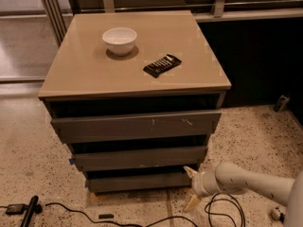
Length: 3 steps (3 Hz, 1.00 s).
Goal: Open bottom drawer
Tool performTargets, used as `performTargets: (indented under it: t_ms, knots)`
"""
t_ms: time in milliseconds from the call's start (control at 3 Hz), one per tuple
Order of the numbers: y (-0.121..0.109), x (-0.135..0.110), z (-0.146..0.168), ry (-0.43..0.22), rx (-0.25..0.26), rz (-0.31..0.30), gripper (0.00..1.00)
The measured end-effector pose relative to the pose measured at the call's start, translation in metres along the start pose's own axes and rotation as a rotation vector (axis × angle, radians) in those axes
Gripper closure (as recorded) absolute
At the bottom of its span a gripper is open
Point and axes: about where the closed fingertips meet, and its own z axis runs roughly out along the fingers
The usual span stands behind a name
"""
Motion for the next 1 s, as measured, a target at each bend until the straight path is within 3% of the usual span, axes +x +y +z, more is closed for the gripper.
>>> performTargets:
  t_ms: [333,667,1000]
  knots:
    - [0.007,0.029,0.040,0.020,-0.053,0.044,0.00]
    - [0.001,0.046,0.083,0.001,-0.082,0.049,0.00]
    - [-0.011,0.046,0.104,-0.018,-0.077,0.033,0.00]
